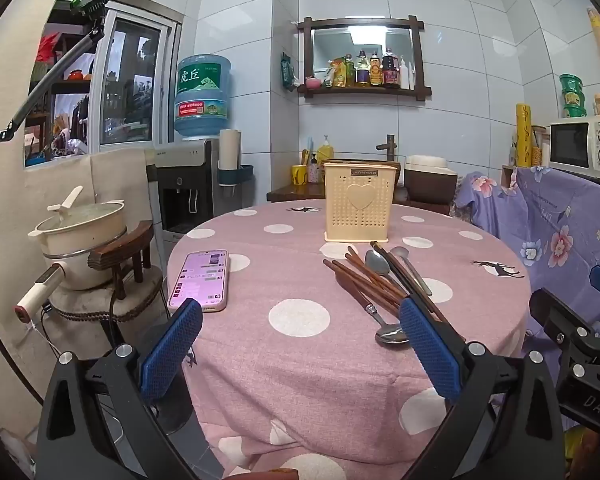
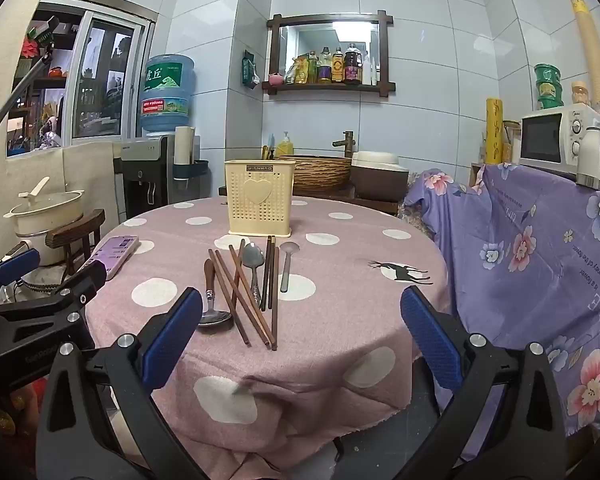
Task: Organize utensils
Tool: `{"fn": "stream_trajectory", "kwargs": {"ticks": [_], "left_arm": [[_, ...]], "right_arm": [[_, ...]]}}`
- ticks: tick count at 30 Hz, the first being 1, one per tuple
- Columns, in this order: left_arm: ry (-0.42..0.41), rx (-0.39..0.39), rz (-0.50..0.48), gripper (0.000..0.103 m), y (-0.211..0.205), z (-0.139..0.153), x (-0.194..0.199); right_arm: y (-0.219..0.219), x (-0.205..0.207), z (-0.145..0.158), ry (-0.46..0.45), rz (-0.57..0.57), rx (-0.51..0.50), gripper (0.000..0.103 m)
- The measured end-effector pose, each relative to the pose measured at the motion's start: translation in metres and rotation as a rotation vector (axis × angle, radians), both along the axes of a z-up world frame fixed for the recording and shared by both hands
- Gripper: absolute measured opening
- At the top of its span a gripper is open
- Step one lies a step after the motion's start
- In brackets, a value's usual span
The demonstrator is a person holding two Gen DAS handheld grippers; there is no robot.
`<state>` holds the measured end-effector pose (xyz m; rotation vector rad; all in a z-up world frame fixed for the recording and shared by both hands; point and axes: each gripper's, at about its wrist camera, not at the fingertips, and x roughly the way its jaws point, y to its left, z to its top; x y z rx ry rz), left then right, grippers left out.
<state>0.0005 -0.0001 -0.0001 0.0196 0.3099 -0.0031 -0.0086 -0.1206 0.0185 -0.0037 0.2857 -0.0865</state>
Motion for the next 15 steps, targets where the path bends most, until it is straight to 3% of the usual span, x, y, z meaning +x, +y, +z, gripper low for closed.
{"fn": "stream_trajectory", "kwargs": {"ticks": [15], "left_arm": [[-0.006,-0.005,0.000,0.098,0.0003,0.0001,-0.0003]], "right_arm": [[0.0001,0.0004,0.0000,0.008,0.000,-0.001,0.098]]}}
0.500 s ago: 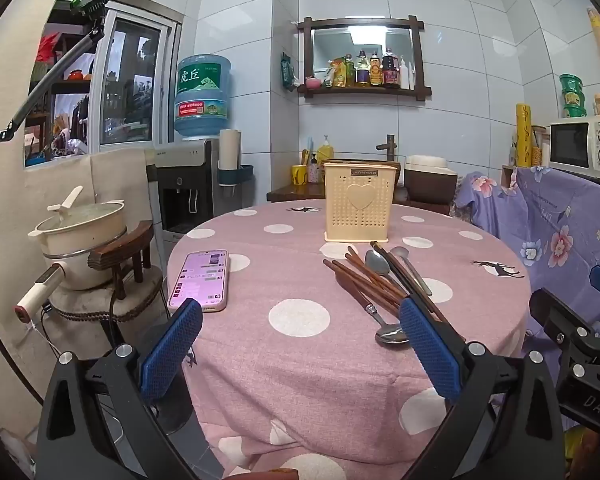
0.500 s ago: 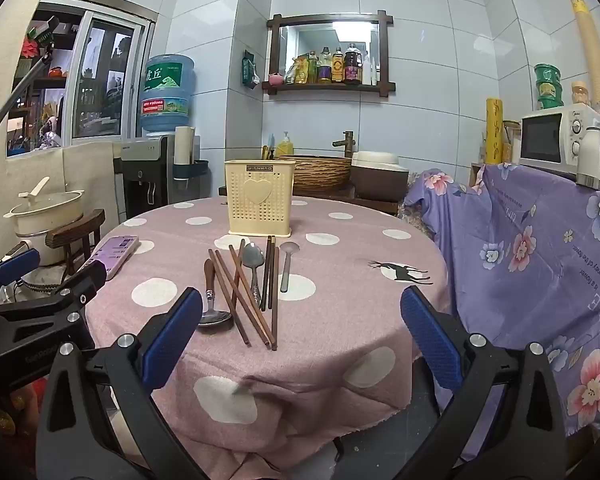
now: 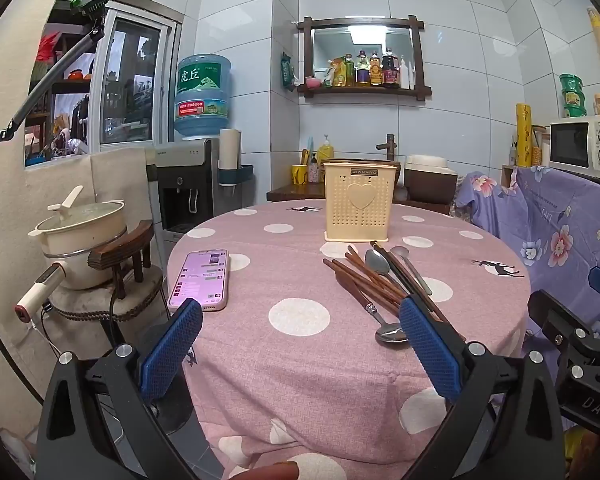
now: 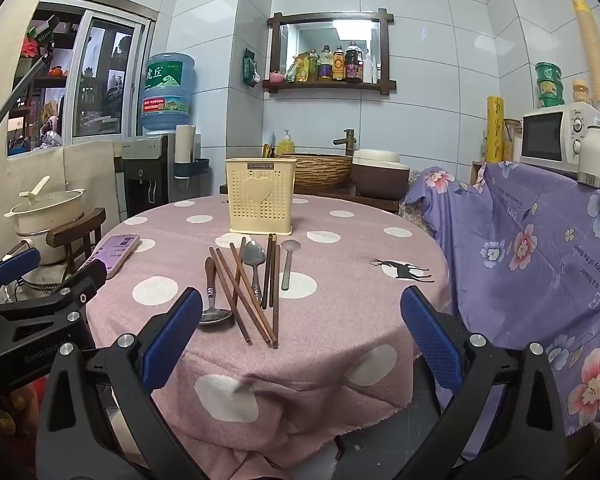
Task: Organize utensils
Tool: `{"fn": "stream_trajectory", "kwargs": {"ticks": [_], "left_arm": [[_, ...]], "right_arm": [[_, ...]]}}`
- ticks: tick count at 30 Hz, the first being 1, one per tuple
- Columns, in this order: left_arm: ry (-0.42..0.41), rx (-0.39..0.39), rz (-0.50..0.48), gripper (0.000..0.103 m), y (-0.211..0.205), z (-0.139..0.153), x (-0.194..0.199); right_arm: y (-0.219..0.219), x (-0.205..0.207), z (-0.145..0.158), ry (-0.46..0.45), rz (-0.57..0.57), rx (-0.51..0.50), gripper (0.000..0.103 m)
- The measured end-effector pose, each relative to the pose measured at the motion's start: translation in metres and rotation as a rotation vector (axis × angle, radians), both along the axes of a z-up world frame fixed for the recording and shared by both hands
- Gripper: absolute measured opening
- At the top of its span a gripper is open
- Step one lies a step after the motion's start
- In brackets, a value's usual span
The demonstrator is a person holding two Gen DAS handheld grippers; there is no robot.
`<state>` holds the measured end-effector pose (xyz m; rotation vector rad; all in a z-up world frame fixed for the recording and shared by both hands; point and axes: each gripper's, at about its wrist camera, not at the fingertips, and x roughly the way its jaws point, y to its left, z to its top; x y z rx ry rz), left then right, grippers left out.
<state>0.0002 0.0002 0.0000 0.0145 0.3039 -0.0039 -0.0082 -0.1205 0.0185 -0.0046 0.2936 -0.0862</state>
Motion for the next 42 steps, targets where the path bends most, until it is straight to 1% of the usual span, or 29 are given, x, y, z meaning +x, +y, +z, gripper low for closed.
{"fn": "stream_trajectory", "kwargs": {"ticks": [42], "left_arm": [[0.006,-0.007,-0.011,0.098,-0.0030,-0.0020,0.0004]], "right_arm": [[-0.0002,0.0000,-0.0001,0.004,0.000,0.005,0.098]]}}
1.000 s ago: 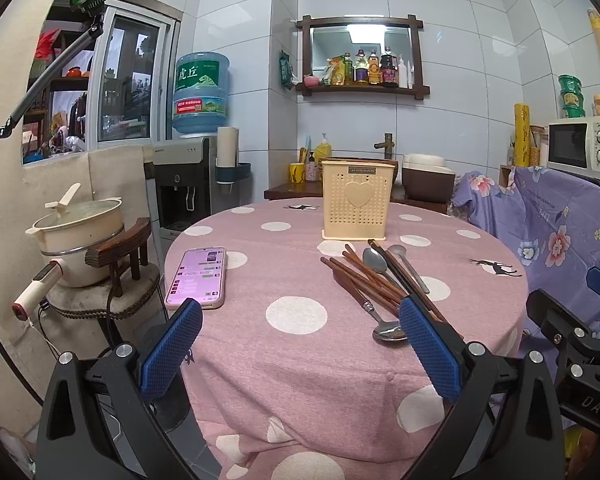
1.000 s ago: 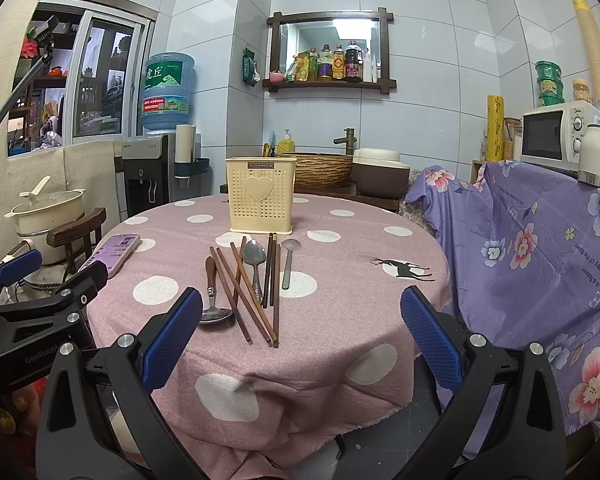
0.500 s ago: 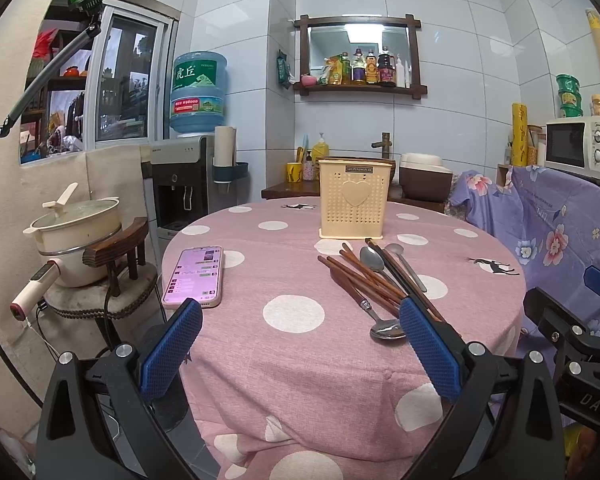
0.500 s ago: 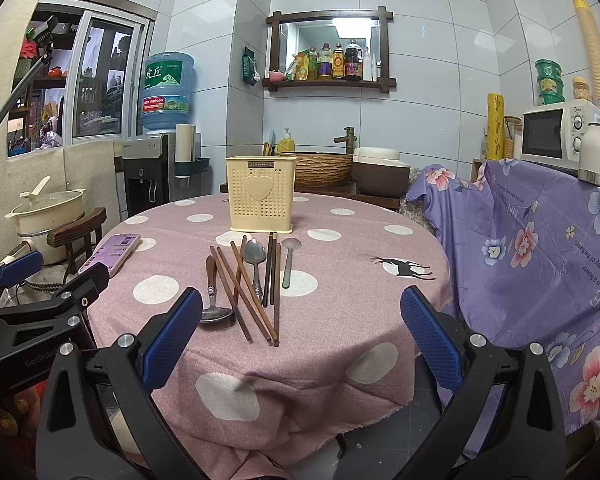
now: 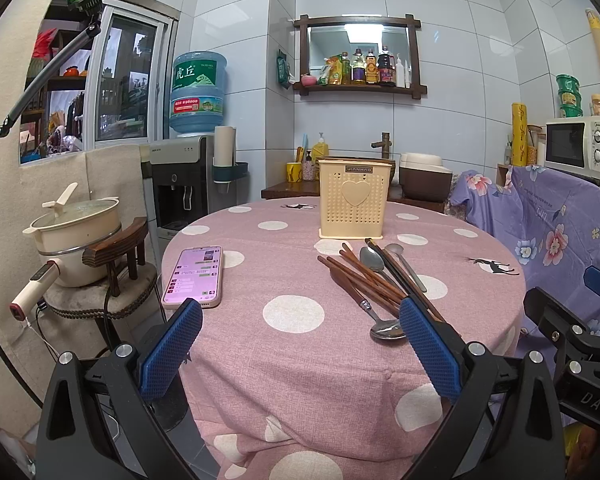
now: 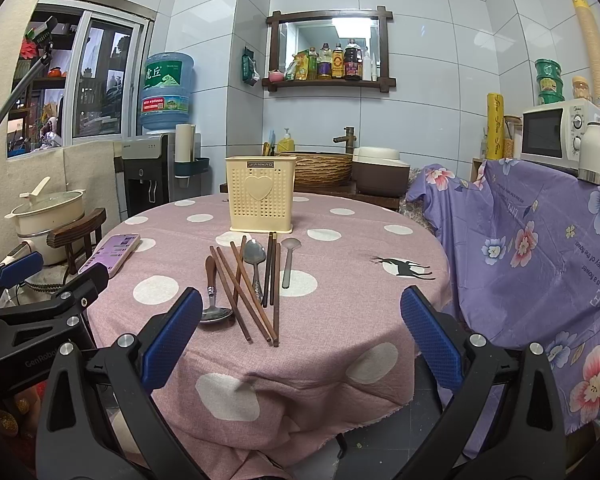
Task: Organize utensils
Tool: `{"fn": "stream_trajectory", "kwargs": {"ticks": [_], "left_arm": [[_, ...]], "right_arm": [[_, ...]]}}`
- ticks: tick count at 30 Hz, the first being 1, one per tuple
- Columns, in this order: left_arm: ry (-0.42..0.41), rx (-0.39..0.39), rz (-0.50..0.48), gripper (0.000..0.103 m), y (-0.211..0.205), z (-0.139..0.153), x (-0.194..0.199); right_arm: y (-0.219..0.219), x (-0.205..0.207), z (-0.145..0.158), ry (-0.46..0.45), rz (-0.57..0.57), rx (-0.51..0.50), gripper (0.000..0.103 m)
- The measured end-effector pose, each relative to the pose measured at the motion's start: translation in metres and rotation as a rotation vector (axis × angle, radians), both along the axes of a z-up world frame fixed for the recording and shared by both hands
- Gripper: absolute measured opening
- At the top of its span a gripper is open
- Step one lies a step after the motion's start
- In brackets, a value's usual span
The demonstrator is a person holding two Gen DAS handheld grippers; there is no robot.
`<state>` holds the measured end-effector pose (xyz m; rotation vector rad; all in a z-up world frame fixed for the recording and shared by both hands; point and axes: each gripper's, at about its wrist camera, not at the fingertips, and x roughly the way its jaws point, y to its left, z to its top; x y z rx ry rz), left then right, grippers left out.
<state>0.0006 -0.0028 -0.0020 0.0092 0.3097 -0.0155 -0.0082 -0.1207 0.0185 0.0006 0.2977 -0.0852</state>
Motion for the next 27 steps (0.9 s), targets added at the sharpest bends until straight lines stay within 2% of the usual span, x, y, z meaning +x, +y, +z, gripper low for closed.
{"fn": "stream_trajectory", "kwargs": {"ticks": [27], "left_arm": [[0.001,0.000,0.000,0.098,-0.0002,0.0003,0.0002]], "right_arm": [[0.0010,0.0015,-0.0016,0.003,0.001,0.001,0.098]]}}
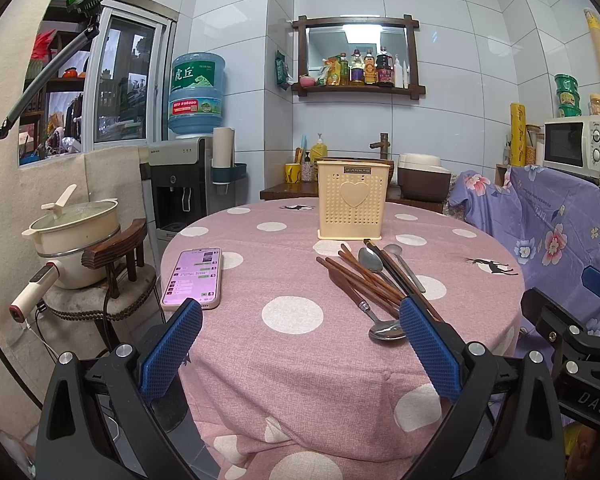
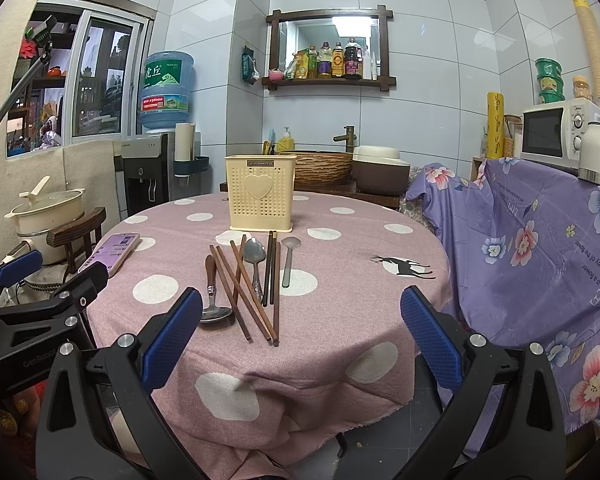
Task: Organize utensils
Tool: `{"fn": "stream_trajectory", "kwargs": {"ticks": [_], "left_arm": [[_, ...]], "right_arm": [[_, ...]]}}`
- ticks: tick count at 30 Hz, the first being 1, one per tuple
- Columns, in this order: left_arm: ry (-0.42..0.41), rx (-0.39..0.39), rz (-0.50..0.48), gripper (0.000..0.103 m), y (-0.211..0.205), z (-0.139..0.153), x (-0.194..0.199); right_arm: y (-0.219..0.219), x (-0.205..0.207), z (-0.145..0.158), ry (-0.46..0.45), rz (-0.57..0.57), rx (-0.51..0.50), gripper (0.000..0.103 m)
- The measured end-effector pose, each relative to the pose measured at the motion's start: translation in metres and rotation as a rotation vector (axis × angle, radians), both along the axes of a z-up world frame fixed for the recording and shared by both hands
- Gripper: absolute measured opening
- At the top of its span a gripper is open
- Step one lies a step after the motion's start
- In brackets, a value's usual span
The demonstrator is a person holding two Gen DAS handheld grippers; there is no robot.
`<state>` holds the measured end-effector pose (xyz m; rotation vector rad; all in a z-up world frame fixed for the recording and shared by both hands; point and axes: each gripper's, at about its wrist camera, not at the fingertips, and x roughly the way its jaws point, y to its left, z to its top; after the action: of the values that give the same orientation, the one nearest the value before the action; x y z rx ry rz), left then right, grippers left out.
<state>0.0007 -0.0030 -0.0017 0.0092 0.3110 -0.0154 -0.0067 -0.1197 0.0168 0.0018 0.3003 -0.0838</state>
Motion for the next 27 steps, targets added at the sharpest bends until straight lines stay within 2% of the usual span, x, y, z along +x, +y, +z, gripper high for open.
{"fn": "stream_trajectory", "kwargs": {"ticks": [17,22,27], "left_arm": [[0.009,0.000,0.002,0.098,-0.008,0.000,0.001],[0.032,-0.024,-0.010,0.098,-0.004,0.000,0.012],[0.106,-0.052,-0.059,0.084,0.008,-0.003,0.036]], "right_arm": [[0.001,0.003,-0.002,0.009,0.000,-0.004,0.098],[-0.006,0.014,-0.006,0.037,-0.007,-0.001,0.098],[-0.018,0.032,-0.010,0.084,-0.022,-0.002,0.098]]}}
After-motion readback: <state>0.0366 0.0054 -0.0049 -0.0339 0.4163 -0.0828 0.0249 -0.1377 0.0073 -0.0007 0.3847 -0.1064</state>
